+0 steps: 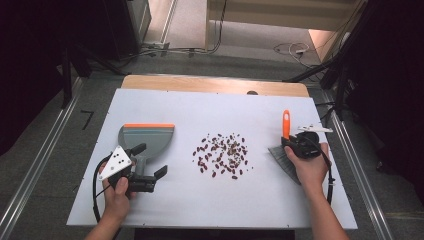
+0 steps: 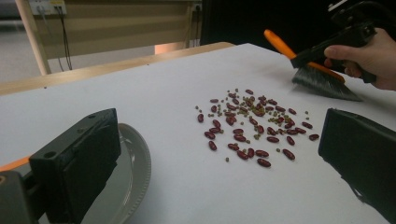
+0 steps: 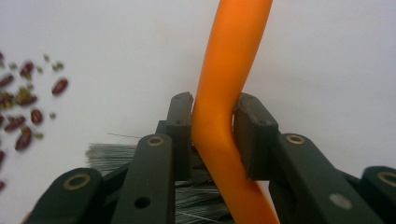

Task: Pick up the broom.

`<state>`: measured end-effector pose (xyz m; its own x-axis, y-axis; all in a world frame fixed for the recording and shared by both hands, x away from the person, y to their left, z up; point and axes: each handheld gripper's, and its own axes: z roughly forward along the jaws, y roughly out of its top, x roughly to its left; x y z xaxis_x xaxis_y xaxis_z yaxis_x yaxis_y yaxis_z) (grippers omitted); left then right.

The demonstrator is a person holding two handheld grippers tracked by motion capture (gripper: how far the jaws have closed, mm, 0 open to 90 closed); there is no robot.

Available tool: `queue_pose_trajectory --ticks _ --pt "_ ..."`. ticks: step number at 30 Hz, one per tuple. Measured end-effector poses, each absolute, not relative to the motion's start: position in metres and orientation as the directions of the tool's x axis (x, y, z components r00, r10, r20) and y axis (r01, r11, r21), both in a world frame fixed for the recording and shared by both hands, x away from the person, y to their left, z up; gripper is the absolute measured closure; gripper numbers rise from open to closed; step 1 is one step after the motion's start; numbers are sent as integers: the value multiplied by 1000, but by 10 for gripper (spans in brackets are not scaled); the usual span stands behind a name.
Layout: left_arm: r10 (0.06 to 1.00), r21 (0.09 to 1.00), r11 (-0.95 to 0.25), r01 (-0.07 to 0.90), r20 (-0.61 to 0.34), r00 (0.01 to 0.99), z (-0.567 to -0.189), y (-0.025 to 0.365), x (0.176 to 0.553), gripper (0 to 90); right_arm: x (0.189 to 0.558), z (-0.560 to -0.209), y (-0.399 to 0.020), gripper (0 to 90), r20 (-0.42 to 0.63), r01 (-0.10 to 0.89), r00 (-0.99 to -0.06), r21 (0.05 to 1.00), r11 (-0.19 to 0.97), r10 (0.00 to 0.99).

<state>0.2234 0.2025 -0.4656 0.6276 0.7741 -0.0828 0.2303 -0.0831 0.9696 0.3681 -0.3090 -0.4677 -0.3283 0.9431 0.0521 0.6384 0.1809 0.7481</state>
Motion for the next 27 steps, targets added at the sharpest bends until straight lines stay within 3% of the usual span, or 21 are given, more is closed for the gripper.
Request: queue_pose_trajectory --ticks 6,14,27 --pt "776 971 -76 225 -84 625 -464 203 222 0 352 -454 -326 679 106 507 -332 858 82 937" --pt "772 972 -80 220 -79 631 -464 201 222 0 338 -435 -323 684 143 400 -363 916 15 921" --pt "755 979 -70 192 -73 651 -454 188 219 0 315 -405 -283 684 124 302 -482 953 31 868"
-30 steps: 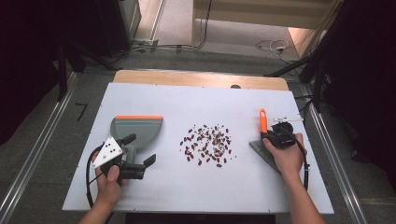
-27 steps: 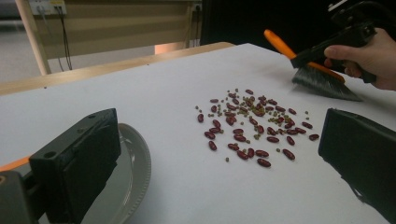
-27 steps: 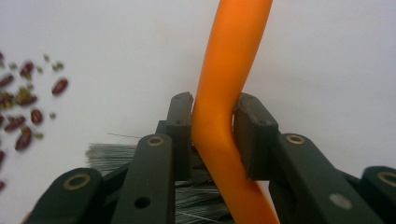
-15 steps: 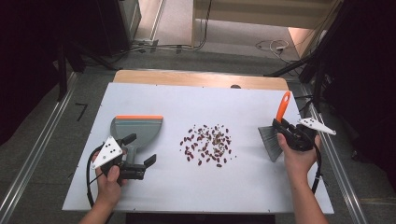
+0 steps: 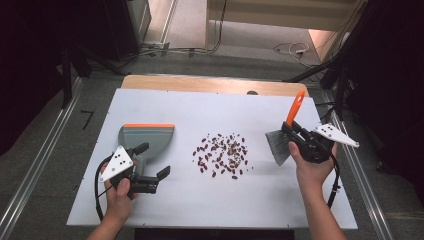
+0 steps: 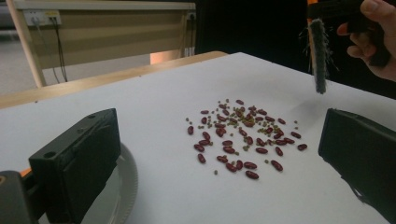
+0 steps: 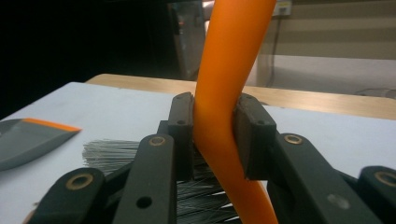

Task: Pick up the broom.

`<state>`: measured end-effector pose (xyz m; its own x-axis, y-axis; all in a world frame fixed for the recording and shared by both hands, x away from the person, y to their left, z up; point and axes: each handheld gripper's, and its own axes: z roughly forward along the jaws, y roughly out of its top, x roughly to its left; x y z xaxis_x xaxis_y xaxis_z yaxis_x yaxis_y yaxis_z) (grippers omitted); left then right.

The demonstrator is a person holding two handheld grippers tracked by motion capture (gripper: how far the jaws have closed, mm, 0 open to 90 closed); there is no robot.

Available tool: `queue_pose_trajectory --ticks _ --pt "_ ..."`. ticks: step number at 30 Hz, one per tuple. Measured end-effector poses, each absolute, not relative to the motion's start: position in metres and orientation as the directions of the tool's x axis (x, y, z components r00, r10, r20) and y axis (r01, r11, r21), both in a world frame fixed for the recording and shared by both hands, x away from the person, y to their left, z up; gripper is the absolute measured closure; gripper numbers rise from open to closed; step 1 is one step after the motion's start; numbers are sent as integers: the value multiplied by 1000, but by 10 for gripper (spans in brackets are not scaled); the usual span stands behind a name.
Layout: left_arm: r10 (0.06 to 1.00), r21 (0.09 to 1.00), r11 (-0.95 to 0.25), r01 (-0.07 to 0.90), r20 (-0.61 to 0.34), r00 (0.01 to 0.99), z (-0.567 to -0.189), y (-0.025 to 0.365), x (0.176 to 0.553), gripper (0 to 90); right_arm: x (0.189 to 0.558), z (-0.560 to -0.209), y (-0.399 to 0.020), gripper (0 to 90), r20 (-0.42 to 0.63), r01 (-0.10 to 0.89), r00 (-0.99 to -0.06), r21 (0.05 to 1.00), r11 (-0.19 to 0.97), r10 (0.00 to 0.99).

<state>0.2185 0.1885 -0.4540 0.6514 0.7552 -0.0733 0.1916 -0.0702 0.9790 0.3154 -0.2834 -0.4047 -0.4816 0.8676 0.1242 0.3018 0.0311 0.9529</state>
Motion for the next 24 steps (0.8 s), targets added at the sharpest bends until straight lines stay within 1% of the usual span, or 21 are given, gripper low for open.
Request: queue_pose_trajectory --ticks 10,13,20,24 --pt "699 980 -71 184 -83 710 -441 163 223 0 300 -399 -241 685 111 269 -576 961 60 810" --pt "676 977 -95 191 -78 733 -437 147 227 0 296 -397 -228 684 107 259 -604 963 68 790" --pt "648 975 -113 191 -74 758 -435 123 232 0 288 -397 -207 684 102 249 -640 965 81 762" --pt "635 970 -109 216 -99 766 -434 109 236 5 282 -396 -197 684 97 238 -655 968 83 750"
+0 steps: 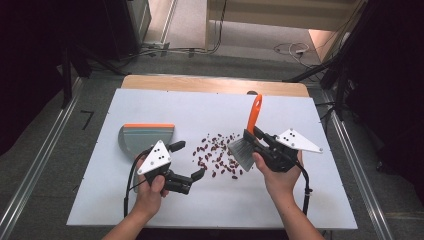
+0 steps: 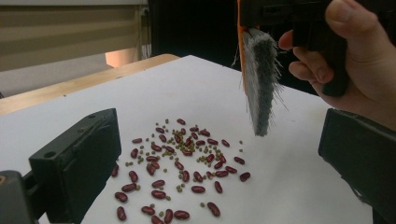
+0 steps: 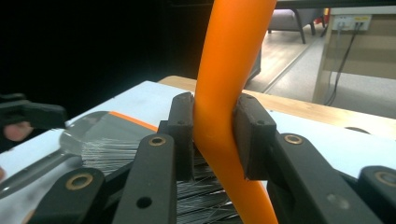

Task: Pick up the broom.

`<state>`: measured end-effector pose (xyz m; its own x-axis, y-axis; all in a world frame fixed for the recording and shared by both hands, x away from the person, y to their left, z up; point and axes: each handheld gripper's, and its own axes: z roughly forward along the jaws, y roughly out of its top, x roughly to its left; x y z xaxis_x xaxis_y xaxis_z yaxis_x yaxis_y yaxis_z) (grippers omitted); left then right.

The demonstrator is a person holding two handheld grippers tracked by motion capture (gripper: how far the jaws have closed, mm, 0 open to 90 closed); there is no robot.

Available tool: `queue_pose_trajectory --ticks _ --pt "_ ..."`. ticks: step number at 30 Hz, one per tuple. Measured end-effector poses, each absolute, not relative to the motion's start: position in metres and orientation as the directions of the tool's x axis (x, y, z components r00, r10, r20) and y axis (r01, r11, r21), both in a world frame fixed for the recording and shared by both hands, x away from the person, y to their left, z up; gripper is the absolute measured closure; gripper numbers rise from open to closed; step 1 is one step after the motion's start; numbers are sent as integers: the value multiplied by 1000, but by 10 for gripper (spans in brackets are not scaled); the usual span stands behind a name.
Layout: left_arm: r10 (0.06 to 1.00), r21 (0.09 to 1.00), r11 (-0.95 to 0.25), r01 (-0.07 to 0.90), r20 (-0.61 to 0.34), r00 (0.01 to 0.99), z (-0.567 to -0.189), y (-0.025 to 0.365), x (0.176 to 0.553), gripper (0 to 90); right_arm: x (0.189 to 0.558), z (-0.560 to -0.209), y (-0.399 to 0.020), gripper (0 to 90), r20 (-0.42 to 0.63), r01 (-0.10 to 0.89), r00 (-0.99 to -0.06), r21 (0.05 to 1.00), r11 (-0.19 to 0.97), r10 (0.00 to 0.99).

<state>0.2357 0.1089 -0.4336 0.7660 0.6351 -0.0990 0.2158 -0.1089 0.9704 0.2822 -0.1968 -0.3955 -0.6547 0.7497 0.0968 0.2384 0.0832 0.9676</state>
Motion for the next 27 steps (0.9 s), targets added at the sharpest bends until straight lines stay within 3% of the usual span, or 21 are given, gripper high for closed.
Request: queue_pose_trajectory --ticks 11,18,27 --pt "583 955 -95 280 -175 793 -432 75 239 76 265 -392 -172 685 89 214 -689 973 85 719" --pt "581 945 -112 308 -189 791 -433 64 238 241 256 -391 -159 684 74 190 -702 978 86 709" --pt "654 913 -152 379 -195 731 -443 53 242 459 244 -389 -146 684 67 174 -714 981 83 697"
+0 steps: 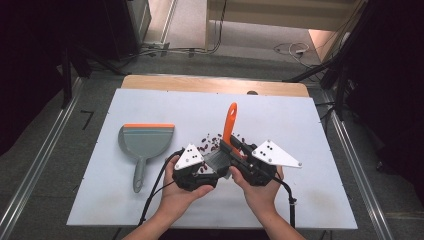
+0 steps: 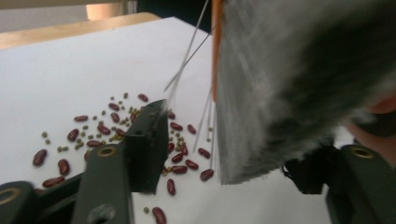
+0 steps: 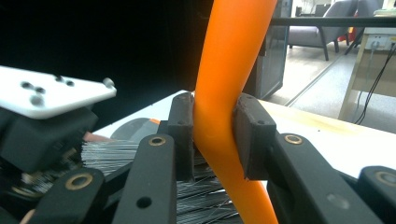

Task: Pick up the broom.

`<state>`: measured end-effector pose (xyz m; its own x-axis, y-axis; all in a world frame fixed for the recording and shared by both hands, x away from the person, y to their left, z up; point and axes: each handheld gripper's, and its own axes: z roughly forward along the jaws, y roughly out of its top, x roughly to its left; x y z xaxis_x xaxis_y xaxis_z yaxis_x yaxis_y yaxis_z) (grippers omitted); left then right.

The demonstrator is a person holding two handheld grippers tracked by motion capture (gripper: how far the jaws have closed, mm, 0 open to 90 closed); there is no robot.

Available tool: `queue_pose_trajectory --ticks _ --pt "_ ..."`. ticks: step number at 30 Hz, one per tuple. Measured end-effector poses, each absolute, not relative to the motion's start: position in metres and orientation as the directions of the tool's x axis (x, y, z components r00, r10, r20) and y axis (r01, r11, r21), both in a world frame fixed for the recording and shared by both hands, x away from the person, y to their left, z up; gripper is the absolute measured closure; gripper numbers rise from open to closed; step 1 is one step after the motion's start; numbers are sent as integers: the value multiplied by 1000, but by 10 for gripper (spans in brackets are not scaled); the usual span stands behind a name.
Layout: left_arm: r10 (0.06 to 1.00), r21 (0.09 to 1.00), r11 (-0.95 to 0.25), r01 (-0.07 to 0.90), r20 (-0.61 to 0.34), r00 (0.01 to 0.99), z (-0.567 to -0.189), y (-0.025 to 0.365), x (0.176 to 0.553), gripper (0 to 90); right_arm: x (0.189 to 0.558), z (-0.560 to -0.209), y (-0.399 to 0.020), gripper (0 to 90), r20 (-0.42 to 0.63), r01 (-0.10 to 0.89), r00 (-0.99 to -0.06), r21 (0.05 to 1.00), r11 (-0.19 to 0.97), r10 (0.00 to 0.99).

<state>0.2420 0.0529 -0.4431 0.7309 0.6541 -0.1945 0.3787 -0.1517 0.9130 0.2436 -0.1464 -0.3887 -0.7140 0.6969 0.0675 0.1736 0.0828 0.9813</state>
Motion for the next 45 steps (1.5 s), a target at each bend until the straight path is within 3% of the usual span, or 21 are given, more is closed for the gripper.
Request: queue_pose_trajectory --ticks 4,7,10,12,15,20,28,32,37,41,45 --pt "636 916 -151 373 -199 746 -443 54 241 621 241 -389 -145 684 77 175 -704 982 68 706" --pt "618 920 -166 355 -183 765 -443 53 239 796 242 -390 -144 684 84 183 -700 981 65 709" --pt "613 921 -191 340 -159 774 -444 56 240 847 246 -391 -144 679 90 197 -718 977 78 690" --pt "609 921 -195 336 -155 777 -443 59 241 856 251 -392 -147 630 112 206 -750 976 70 652" --pt "610 922 -196 334 -151 778 -441 67 244 860 261 -391 -154 449 157 240 -800 968 70 579" --pt "576 931 -184 316 -158 802 -436 83 246 861 275 -391 -171 381 175 245 -887 963 114 428" --pt "446 938 -197 285 -173 878 -434 90 247 861 295 -398 -181 434 224 257 -953 954 152 204" --pt "385 941 -208 265 -171 907 -435 87 246 861 297 -403 -178 436 242 279 -954 931 237 175" --pt "353 941 -210 266 -181 918 -436 85 246 861 297 -408 -176 477 281 297 -954 927 227 103" --pt "291 940 -206 272 -207 934 -436 85 247 861 299 -411 -180 588 306 310 -951 929 205 50" --pt "262 937 -205 281 -224 939 -438 84 248 861 301 -413 -179 598 322 319 -946 920 229 25"
